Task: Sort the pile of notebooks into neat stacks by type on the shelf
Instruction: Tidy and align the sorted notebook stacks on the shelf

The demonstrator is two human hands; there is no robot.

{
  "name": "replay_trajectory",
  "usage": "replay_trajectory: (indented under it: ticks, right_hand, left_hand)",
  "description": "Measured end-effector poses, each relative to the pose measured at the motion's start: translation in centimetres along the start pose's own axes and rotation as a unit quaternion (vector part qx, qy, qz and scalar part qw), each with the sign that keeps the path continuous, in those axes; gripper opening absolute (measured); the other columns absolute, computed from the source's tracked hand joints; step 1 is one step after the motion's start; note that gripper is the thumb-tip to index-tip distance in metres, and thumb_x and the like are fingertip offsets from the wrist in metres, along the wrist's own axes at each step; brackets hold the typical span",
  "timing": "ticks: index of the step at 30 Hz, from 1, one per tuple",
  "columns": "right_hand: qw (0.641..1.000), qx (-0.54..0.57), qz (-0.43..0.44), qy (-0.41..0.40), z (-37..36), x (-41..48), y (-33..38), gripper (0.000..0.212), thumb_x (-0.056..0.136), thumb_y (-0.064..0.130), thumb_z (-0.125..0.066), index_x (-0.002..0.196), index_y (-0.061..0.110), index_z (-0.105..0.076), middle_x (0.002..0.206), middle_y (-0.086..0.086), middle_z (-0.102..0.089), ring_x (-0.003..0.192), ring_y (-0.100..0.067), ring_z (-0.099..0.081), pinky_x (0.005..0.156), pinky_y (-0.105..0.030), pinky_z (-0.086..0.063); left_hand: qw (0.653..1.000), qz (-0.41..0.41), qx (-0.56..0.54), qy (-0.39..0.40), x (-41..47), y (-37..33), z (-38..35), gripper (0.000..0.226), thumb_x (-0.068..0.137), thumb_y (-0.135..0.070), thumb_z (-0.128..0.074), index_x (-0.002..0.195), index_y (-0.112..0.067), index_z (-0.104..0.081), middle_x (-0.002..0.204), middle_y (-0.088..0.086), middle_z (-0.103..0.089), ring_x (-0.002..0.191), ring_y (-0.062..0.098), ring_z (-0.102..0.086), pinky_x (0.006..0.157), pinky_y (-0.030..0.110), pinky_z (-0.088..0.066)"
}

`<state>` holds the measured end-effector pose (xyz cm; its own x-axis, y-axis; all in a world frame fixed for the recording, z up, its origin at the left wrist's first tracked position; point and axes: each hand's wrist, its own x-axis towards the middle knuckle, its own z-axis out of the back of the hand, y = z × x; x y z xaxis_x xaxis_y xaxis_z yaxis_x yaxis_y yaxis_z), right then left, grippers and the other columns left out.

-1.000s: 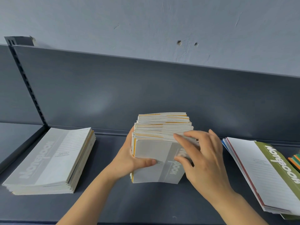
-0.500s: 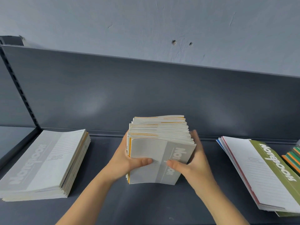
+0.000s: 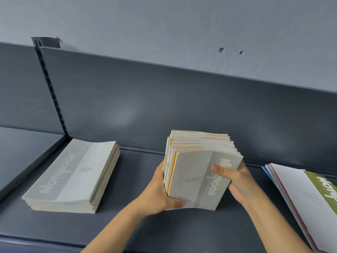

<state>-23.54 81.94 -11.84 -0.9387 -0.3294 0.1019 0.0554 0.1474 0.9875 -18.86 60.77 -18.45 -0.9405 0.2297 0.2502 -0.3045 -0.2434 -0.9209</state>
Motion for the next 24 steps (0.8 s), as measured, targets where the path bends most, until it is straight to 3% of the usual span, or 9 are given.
replay_trajectory:
  ticks: [2,8,11,15,17,19,22,24]
  right_hand:
    - [0.999,0.020,-0.031,0.004,-0.3,-0.4,-1.1,0.088,0.025,0.041,-0.095,0.105,0.020,-0.066,0.101,-0.003,-0.074,0.095,-0.019,-0.070,0.070,-0.025,-0.056]
    - [0.997,0.025,-0.066,0.034,-0.7,-1.5,-3.4,0.080,0.021,0.031,-0.096,0.096,0.017,-0.072,0.100,-0.010,-0.074,0.093,-0.024,-0.070,0.067,-0.027,-0.057]
    - [0.997,0.017,-0.072,0.029,-0.3,-1.3,-3.6,0.085,0.019,0.030,-0.097,0.097,0.014,-0.070,0.099,-0.010,-0.074,0.093,-0.024,-0.071,0.068,-0.027,-0.057]
    - [0.998,-0.004,-0.067,-0.022,0.2,-1.2,-3.5,0.095,0.020,0.045,-0.095,0.104,0.013,-0.066,0.099,-0.006,-0.074,0.095,-0.021,-0.070,0.072,-0.026,-0.055]
    - [0.996,0.017,-0.063,-0.053,0.4,-1.2,-3.0,0.087,0.031,0.048,-0.093,0.106,0.014,-0.066,0.100,-0.007,-0.074,0.094,-0.023,-0.070,0.071,-0.029,-0.055]
    - [0.990,0.070,-0.087,-0.084,0.3,-1.1,-2.3,0.060,0.057,0.044,-0.080,0.108,0.015,-0.066,0.099,-0.010,-0.074,0.092,-0.029,-0.069,0.072,-0.038,-0.054]
    - [0.978,0.129,-0.130,-0.095,0.6,-1.4,-1.6,0.043,0.075,0.039,-0.061,0.111,0.015,-0.067,0.103,-0.013,-0.073,0.093,-0.032,-0.069,0.075,-0.043,-0.052]
    - [0.970,0.174,-0.152,-0.079,0.9,-2.1,-1.0,0.044,0.082,0.040,-0.056,0.114,0.012,-0.066,0.107,-0.017,-0.071,0.093,-0.034,-0.069,0.078,-0.046,-0.051]
  left_hand:
    - [0.999,-0.004,-0.004,-0.035,-0.1,0.7,-1.0,0.095,0.067,0.000,-0.083,0.136,-0.030,-0.026,0.129,-0.036,-0.037,0.129,-0.006,-0.037,0.098,0.009,-0.039]
    - [0.998,0.025,0.001,-0.057,-0.1,2.5,-1.4,0.097,0.069,-0.010,-0.082,0.142,-0.029,-0.021,0.142,-0.011,-0.033,0.136,0.006,-0.034,0.110,0.031,-0.040]
    - [0.996,0.028,0.043,-0.076,0.2,2.5,-1.6,0.092,0.068,-0.024,-0.081,0.142,-0.033,-0.028,0.140,-0.008,-0.039,0.134,0.016,-0.037,0.108,0.043,-0.040]
    - [0.988,0.085,0.049,-0.118,0.0,0.4,-2.2,0.078,0.065,-0.035,-0.079,0.123,-0.052,-0.030,0.127,-0.017,-0.041,0.124,0.005,-0.043,0.102,0.034,-0.045]
    - [0.983,0.114,0.026,-0.138,0.4,-1.7,-2.5,0.074,0.065,-0.034,-0.081,0.119,-0.046,-0.031,0.120,-0.017,-0.047,0.115,0.005,-0.049,0.090,0.025,-0.047]
    - [0.978,0.143,0.023,-0.151,1.0,-4.5,-2.8,0.069,0.066,-0.034,-0.082,0.116,-0.036,-0.034,0.112,-0.015,-0.053,0.103,0.005,-0.055,0.079,0.023,-0.049]
    - [0.974,0.153,0.095,-0.135,1.3,-8.5,-2.8,0.067,0.057,-0.054,-0.075,0.108,-0.030,-0.038,0.109,-0.010,-0.055,0.102,0.014,-0.058,0.084,0.036,-0.054]
    - [0.983,0.141,0.105,-0.054,0.8,-10.6,-2.2,0.078,0.054,-0.068,-0.074,0.114,-0.032,-0.039,0.115,-0.013,-0.055,0.109,0.009,-0.056,0.089,0.033,-0.053]
